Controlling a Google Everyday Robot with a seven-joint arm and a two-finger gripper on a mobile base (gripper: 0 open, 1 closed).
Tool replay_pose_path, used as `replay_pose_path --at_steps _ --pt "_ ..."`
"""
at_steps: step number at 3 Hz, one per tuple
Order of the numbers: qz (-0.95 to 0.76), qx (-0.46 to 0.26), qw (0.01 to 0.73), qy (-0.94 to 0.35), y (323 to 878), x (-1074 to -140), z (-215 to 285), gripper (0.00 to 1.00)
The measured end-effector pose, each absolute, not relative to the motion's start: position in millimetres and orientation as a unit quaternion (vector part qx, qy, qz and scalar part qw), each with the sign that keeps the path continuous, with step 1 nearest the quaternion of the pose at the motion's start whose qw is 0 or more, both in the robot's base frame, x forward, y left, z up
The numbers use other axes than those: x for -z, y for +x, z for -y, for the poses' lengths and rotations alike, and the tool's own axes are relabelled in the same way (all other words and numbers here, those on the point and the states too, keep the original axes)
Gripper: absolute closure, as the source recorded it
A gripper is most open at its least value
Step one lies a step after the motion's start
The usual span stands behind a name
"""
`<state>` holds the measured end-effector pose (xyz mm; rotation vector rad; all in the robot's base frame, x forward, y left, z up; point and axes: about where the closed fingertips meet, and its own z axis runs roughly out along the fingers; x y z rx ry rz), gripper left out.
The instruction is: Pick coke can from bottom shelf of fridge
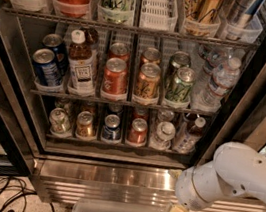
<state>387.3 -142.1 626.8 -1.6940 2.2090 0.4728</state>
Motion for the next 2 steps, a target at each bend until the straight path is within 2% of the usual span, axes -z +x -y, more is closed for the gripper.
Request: replay_pose_path --at_steps 2 --pt "-0.774 -0.163 0.175 -0.586 392.8 -623.9 140.7 0.00"
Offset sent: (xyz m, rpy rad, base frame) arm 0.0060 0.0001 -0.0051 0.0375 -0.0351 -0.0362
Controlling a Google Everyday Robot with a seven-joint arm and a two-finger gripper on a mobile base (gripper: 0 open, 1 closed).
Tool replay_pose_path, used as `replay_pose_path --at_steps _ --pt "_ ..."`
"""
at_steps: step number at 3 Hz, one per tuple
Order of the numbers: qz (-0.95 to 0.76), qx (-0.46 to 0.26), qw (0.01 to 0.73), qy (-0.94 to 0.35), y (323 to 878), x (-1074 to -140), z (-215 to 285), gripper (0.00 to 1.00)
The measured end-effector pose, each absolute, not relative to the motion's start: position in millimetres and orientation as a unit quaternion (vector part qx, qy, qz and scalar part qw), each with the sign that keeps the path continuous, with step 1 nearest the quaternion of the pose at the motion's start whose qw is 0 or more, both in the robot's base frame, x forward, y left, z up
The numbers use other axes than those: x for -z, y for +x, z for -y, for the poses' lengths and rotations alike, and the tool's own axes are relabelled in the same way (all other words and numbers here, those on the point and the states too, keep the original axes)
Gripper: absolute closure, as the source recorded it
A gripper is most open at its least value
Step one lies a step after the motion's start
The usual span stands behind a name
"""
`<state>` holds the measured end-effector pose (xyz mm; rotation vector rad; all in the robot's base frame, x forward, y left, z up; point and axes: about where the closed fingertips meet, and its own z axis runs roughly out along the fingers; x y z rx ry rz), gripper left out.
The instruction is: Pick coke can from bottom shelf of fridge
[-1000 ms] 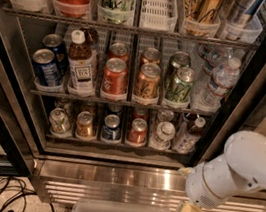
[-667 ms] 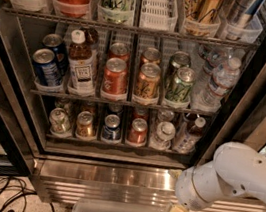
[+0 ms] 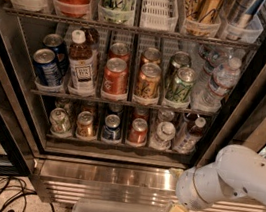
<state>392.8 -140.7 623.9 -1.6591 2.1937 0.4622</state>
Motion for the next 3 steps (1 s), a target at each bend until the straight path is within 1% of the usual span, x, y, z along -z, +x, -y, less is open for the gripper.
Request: replay_pose_path --at_steps 1,2,3 --pt "-0.773 -0.181 0.211 -0.570 393.8 -600.3 130.3 0.00" --pt "-0.776 -0.184 0.267 -0.541 415.1 -569.9 117.0 0.00" --pt "-0.783 -0.188 0.346 -0.482 436.4 -558.6 104.7 0.00"
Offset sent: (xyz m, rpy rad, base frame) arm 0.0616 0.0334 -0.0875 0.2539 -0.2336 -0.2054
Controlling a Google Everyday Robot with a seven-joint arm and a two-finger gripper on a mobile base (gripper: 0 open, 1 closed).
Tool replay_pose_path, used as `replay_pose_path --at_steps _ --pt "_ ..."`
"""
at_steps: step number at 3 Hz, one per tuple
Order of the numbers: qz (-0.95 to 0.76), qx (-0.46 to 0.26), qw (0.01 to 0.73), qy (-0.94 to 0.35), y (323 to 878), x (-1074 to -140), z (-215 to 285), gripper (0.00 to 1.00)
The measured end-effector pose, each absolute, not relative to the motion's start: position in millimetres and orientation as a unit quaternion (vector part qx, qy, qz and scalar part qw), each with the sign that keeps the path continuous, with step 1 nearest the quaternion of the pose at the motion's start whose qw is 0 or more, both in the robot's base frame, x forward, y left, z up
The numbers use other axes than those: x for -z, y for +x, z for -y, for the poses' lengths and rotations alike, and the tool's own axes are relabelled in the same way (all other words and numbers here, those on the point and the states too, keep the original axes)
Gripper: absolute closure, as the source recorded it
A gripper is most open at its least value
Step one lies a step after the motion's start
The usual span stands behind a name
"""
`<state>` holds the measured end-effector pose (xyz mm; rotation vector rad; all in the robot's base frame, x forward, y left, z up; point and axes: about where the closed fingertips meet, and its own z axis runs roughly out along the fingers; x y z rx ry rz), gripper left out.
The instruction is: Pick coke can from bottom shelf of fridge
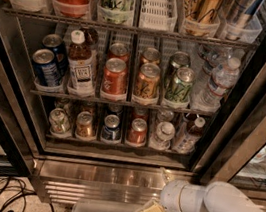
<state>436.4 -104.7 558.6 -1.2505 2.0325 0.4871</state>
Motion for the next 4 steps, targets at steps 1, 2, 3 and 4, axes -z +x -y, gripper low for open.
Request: replay_pose_path --at_steps 1,2,3,4 --pt "-0.780 -0.178 0.424 -0.425 460.2 -572.5 89.6 0.00" --pt "-0.777 -0.166 0.441 -0.417 470.8 -580.6 87.0 0.00" --pt "-0.777 -0.166 0.441 -0.417 470.8 -580.5 86.9 0.00" --pt "-0.778 -0.161 0.448 -0.410 474.4 -576.1 82.7 0.00"
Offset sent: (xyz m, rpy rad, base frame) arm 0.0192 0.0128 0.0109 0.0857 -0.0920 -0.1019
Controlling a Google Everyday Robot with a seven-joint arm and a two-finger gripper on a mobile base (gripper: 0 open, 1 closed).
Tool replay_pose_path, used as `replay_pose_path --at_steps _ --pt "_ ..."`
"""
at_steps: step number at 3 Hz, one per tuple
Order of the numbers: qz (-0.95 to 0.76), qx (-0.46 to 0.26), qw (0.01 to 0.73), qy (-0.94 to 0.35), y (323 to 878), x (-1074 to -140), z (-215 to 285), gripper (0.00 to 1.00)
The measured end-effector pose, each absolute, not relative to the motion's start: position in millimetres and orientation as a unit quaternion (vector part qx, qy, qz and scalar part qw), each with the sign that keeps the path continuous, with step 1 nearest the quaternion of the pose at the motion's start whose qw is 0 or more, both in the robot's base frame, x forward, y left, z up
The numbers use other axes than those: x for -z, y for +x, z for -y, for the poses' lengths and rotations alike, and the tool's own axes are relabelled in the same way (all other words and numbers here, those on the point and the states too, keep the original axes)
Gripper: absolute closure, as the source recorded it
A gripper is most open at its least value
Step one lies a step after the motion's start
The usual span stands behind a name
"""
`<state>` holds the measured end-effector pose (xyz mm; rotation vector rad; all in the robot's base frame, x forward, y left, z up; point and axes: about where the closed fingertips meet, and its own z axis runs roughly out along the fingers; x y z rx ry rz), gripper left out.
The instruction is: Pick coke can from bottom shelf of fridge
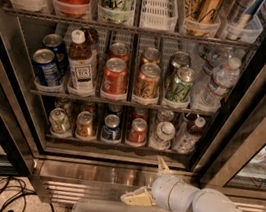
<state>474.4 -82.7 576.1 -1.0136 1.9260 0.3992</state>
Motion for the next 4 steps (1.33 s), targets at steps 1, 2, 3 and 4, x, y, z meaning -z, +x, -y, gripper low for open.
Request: replay_pose_path --at_steps 1,2,3,4 --pt "-0.772 -0.143 0.473 -0.400 479.2 -572.2 72.5 0.19" --pt "-0.759 -0.111 0.518 -0.378 485.8 -576.0 65.7 0.42" --pt "-0.741 -0.083 0.565 -0.354 493.9 -585.9 60.0 0.66" --pt "-0.726 -0.064 0.598 -0.333 507.0 -589.8 55.4 0.71"
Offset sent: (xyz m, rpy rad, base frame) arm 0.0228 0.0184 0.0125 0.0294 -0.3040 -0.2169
